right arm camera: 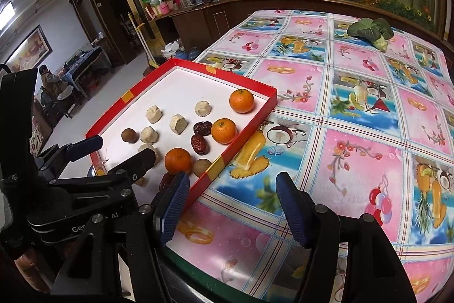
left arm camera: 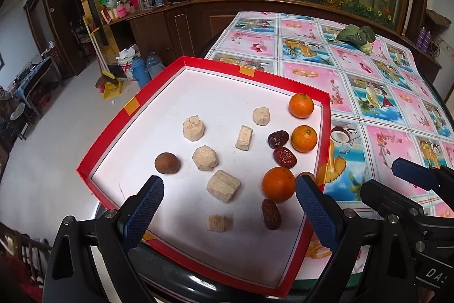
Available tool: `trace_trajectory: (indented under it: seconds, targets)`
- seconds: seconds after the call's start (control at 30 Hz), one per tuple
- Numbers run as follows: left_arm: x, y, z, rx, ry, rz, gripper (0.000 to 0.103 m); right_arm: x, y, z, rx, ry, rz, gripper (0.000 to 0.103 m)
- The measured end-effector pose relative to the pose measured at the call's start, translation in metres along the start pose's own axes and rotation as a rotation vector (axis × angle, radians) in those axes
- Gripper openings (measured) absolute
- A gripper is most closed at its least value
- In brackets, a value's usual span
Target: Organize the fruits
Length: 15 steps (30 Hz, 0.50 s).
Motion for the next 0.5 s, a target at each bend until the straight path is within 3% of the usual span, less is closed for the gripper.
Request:
trace_trajectory:
  seconds: [0.5]
  targets:
    - [-0.013,-0.008,0.002,0.015,-0.034,0.02,0.098,-0.01,-0.004,0.005,0.002,-0.003,-0.011,0.065]
Point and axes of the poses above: each gripper's, at about its wrist camera, not at the fingertips, and y roughly against the way its jaws point, x to its left, z to its top, the point moved 1 cm from there along -y, roughly the way its jaws point, and after that the axes turned 6 degrees about -x, right-handed, at the moved point
